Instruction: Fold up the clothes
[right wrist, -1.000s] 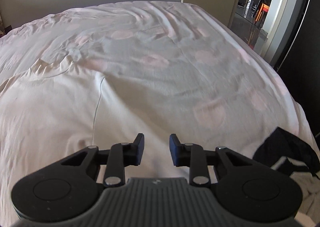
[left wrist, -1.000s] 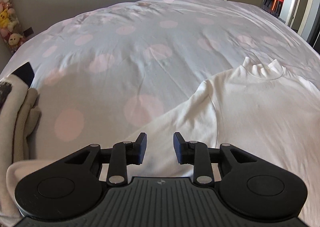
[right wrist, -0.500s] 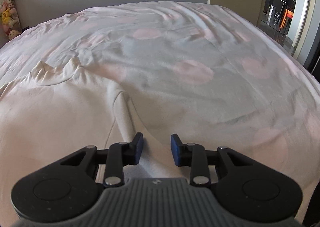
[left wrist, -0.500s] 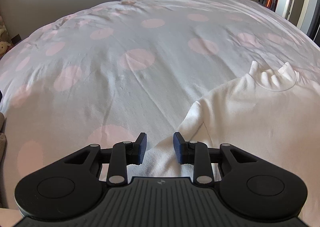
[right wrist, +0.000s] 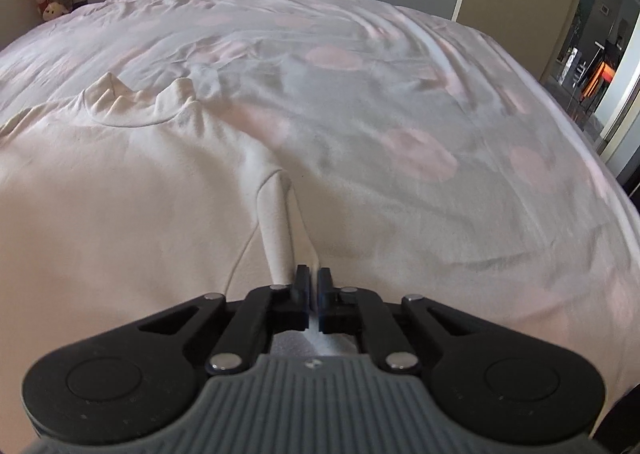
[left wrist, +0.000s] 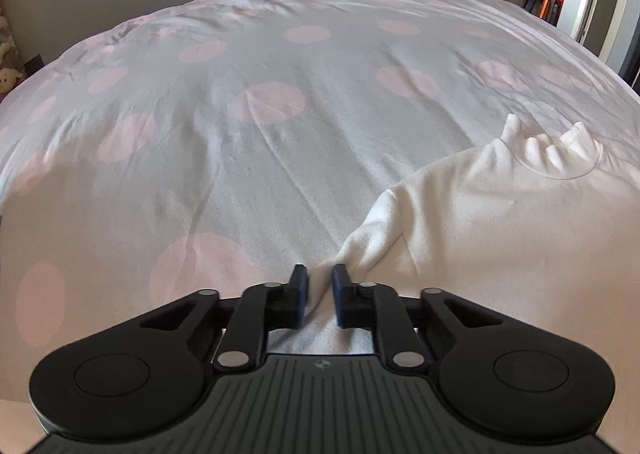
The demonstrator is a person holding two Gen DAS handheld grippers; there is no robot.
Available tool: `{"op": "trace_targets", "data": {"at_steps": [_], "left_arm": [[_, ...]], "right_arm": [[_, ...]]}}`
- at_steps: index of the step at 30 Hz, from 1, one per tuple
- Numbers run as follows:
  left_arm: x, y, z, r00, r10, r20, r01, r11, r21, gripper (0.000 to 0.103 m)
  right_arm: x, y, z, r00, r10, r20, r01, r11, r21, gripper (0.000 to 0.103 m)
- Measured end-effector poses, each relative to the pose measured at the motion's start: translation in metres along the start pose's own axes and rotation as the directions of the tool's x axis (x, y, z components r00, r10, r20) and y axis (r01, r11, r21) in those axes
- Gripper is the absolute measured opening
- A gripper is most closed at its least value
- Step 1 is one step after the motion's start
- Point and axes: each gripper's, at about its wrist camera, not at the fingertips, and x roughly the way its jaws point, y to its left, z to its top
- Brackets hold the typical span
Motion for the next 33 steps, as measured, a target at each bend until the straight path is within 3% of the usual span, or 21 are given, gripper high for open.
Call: {"op": "trace_targets", "data": {"at_steps": [7, 11, 14, 19, 26, 32, 33], "left_arm": [[0.002, 0.0, 0.003, 0.999, 0.036, 0.035, -0.035, 0.999, -0.033, 0.002], [0.006, 0.004, 0.005, 0.999, 0.035, 0.034, -0.034, 0.999, -0.038, 0.002], [0.005, 0.005, 0.006, 0.999, 0.032, 0.039, -0.03, 0.999, -0.037, 0.002], [-0.012, 0.016, 0.02, 0.988, 0.067, 0.14, -0.053, 0.993, -0.101, 0.002], [0.02, 0.009, 0.019, 0.991, 0.121, 0.059, -0.119, 0.992, -0.038, 0.002], [0.021, 0.007, 0.015, 0.99, 0.128, 0.057, -0.128, 0.992, -0.003, 0.003], [0.017, 0.008, 0.016, 0.991, 0.121, 0.062, -0.121, 0.993, 0.0, 0.009]], "right_arm": [[0.01, -0.031, 0.027, 0.986, -0.168, 0.021, 0.167, 0.985, 0.046, 0.004], [0.033, -0.027, 0.028, 0.984, -0.173, -0.036, 0.174, 0.984, 0.024, 0.004], [0.038, -0.023, 0.022, 0.981, -0.19, -0.035, 0.191, 0.981, 0.031, 0.004], [0.028, -0.022, 0.023, 0.974, -0.227, 0.016, 0.226, 0.973, 0.037, 0.004], [0.039, -0.015, 0.02, 0.961, -0.277, -0.003, 0.276, 0.96, 0.048, 0.004], [0.032, -0.022, 0.021, 0.97, -0.244, -0.007, 0.244, 0.966, 0.085, 0.008], [0.027, -0.024, 0.02, 0.971, -0.24, -0.001, 0.239, 0.966, 0.099, 0.011]]}}
